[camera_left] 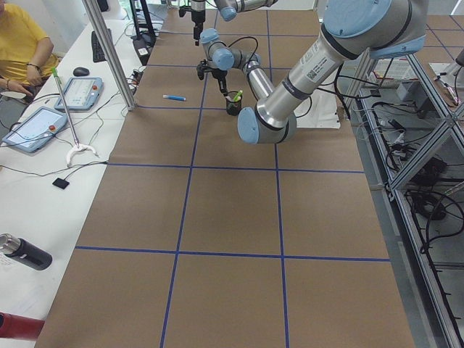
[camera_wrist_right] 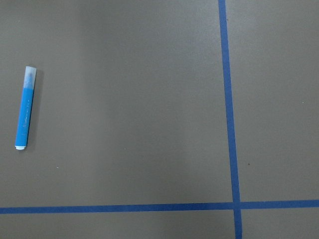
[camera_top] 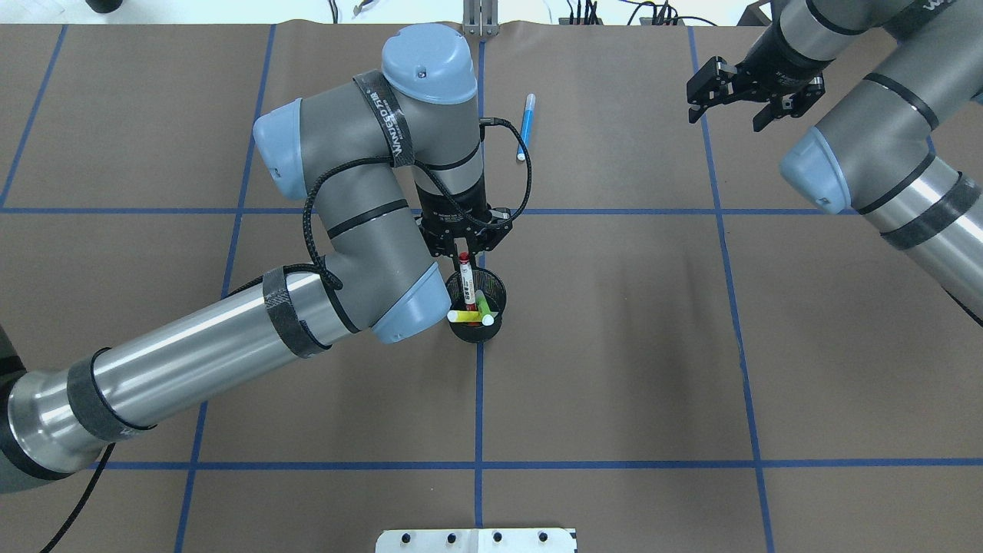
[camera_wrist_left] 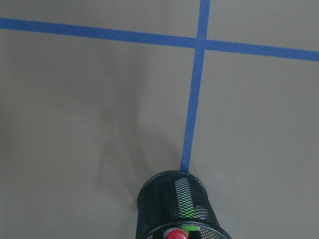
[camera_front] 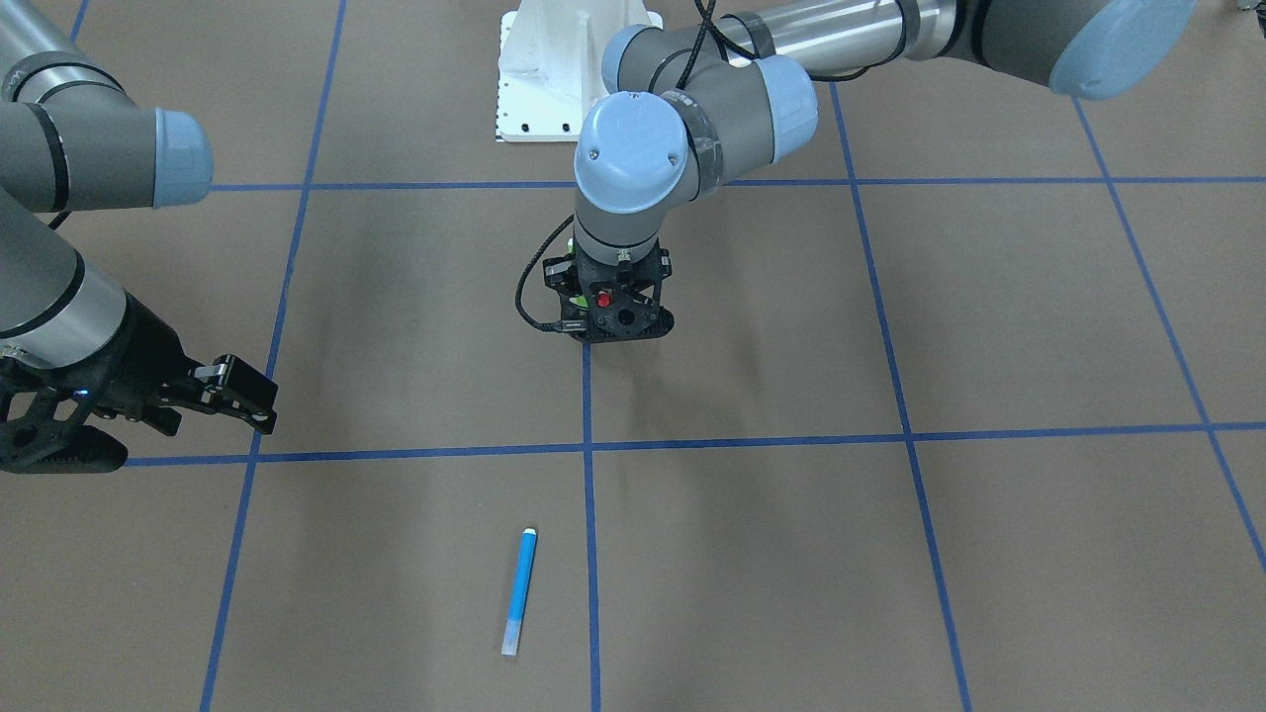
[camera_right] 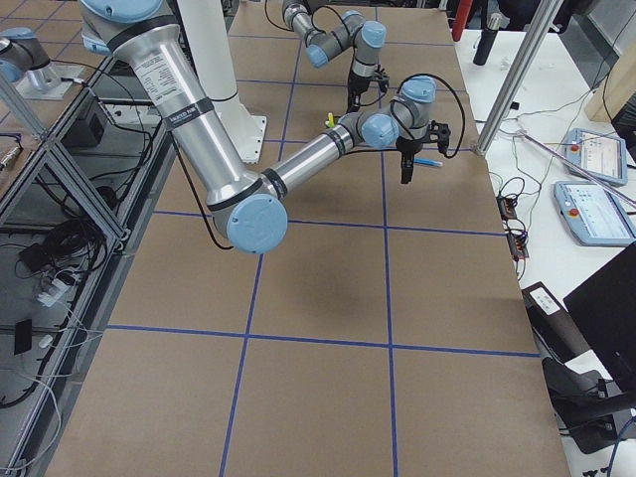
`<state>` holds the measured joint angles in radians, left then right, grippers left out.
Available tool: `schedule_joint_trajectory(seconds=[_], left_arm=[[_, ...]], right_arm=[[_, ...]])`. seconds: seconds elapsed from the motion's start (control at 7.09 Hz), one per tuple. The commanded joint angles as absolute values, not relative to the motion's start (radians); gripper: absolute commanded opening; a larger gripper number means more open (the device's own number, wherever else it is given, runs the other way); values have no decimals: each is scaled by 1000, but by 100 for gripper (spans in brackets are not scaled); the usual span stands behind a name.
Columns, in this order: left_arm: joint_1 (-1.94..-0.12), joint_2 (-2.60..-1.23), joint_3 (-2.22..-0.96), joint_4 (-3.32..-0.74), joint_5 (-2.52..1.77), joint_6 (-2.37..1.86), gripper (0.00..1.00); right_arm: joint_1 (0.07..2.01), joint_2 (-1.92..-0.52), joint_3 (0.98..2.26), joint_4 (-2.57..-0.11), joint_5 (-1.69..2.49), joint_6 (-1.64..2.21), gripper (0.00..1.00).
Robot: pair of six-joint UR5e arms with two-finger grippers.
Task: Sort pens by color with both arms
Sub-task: 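Grasp the white red-capped marker with the left gripper and lift it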
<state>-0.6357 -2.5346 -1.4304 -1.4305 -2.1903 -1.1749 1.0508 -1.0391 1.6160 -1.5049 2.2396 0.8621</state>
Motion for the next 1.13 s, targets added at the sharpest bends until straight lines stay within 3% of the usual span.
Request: schedule_joint_trajectory(seconds=[0.0, 0.56, 0.99], left_arm=[[-646, -2531, -1535, -1384, -2175, -1175, 0], [-705, -2510, -1730, -1377, -2039, -1172, 0], [-712, -2488, -1761, -1522, -1857, -1172, 0]], right_arm=[[1051, -1039, 1620, -1503, 2238, 862, 99], [1051, -1040, 1621, -1500, 2233, 862, 99], [1052, -1043, 1623, -1499, 2232, 862, 99]])
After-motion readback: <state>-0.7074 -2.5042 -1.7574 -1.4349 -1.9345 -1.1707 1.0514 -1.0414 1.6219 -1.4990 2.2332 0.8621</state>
